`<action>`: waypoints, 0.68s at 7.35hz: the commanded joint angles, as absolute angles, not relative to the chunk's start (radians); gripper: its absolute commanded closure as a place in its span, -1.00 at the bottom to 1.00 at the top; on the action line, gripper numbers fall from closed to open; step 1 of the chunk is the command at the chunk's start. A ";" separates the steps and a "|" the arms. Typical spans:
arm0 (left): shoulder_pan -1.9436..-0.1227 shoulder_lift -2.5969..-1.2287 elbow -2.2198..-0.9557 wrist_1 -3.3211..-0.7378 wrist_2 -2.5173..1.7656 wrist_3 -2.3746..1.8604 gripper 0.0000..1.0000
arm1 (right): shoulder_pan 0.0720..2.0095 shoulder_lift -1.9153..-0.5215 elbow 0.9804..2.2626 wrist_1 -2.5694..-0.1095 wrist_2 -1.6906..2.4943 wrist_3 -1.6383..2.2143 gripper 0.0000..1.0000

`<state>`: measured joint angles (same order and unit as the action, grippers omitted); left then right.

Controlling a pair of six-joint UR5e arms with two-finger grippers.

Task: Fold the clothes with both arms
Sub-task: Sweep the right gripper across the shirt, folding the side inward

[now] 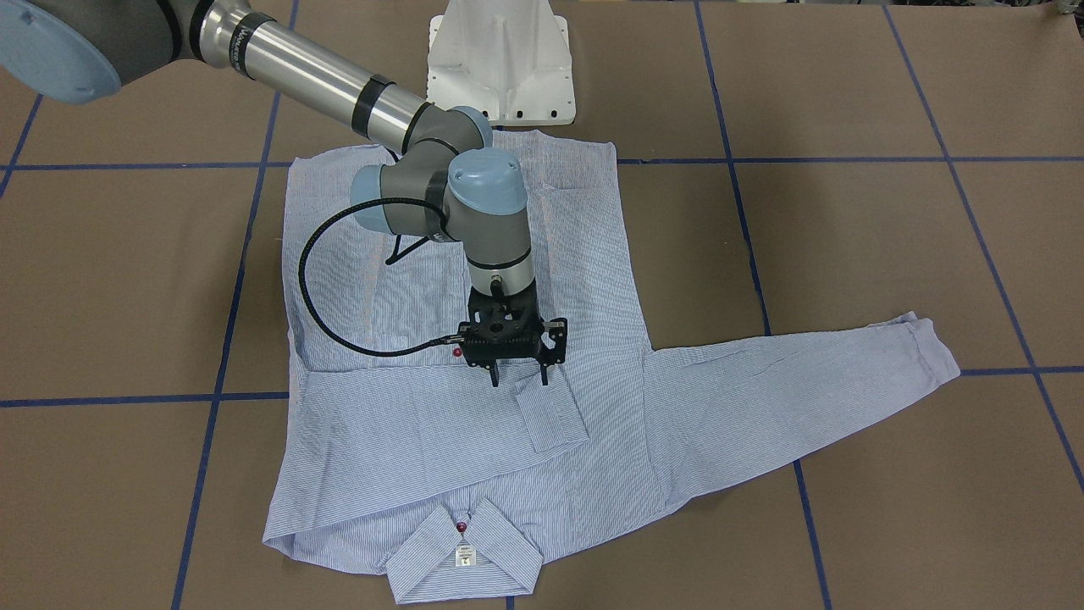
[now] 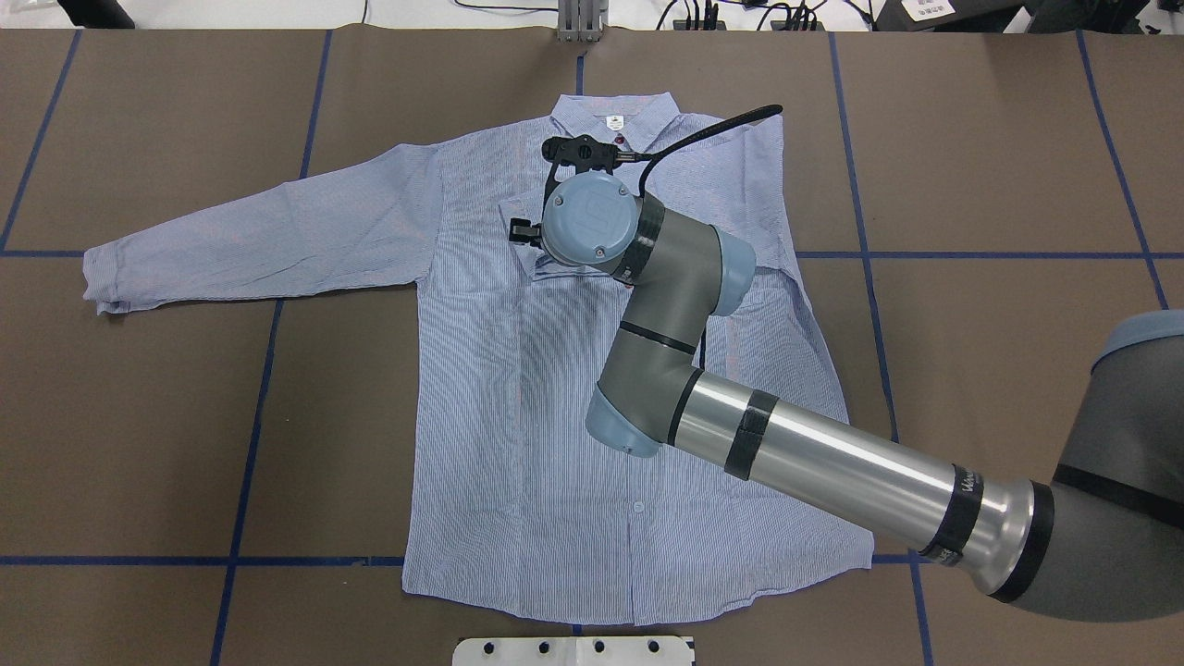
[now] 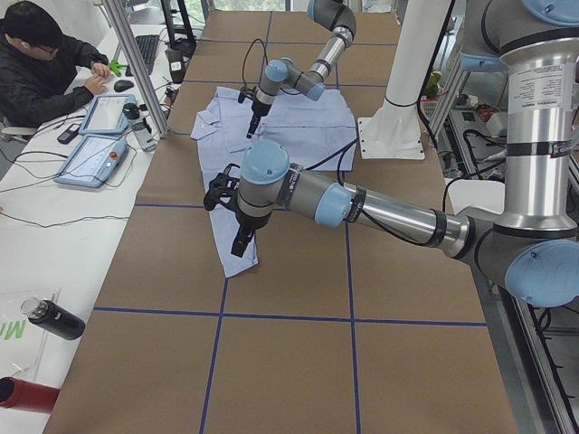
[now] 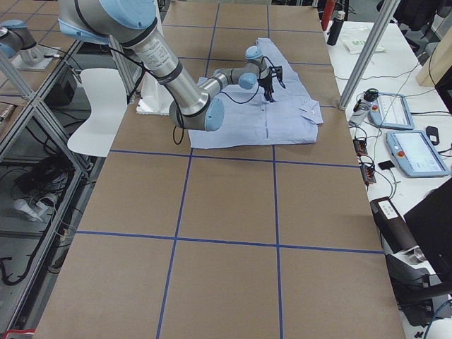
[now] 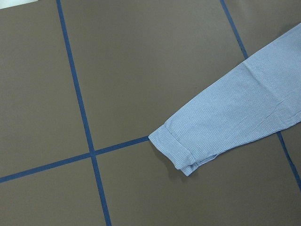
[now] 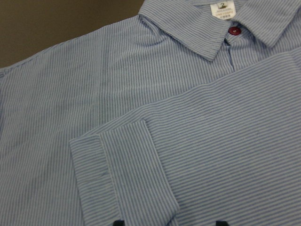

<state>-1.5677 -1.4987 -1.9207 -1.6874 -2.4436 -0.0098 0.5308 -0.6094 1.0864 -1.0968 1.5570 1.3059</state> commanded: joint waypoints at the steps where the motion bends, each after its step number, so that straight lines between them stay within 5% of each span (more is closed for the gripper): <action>1: -1.568 -1.497 -1.921 -1.687 -2.444 -0.008 -1.00 | 0.528 -0.578 1.039 -1.097 1.546 1.307 -0.27; 4: -1.568 -1.496 -1.921 -1.687 -2.444 -0.008 -1.00 | 0.528 -0.578 1.034 -1.097 1.546 1.307 0.51; 5: -1.568 -1.496 -1.921 -1.687 -2.444 -0.008 -1.00 | 0.529 -0.577 1.035 -1.097 1.546 1.308 1.00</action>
